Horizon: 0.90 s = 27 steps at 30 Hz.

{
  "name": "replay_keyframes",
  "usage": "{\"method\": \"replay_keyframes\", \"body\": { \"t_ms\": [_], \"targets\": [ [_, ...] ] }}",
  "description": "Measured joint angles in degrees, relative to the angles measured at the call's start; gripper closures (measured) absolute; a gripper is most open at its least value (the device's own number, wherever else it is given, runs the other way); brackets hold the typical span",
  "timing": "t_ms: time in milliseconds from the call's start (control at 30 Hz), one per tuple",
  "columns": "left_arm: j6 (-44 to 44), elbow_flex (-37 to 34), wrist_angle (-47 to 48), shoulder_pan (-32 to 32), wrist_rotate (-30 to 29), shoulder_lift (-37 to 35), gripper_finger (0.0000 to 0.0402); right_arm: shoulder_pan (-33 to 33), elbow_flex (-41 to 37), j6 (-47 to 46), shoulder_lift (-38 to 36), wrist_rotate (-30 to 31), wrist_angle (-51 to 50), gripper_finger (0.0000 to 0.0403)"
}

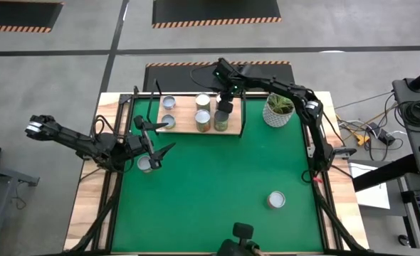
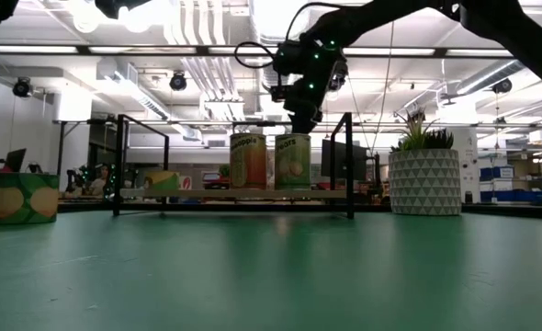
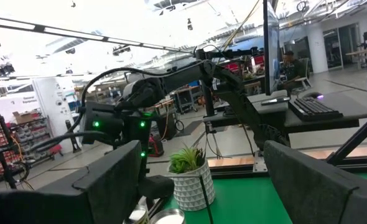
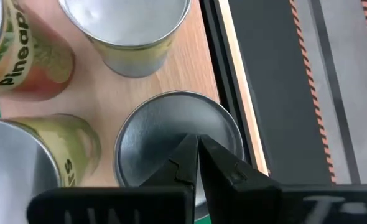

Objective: Pick and place cans onto a shelf
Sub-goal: Adjust the canned goods on the shelf

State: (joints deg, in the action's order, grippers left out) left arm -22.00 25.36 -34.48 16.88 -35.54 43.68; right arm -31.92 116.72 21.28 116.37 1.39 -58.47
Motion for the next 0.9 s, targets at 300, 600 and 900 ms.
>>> {"method": "replay_keyframes", "body": {
  "t_ms": [300, 600, 900],
  "targets": [
    [0.0, 0.0, 0.0, 0.0, 0.0, 0.0, 0.0082, 1.4, -0.9, -0.2, -0.1, -1.7, -0.3, 0.0394],
    [0.0, 0.0, 0.0, 0.0, 0.0, 0.0, 0.0082, 2.7, -0.9, -0.3, -0.1, -1.4, -0.8, 0.0394],
    [0.0, 0.0, 0.0, 0.0, 0.0, 0.0, 0.0082, 2.7, -1.1, 0.3, -0.6, -1.2, 0.3, 0.0394]
  ]
}}
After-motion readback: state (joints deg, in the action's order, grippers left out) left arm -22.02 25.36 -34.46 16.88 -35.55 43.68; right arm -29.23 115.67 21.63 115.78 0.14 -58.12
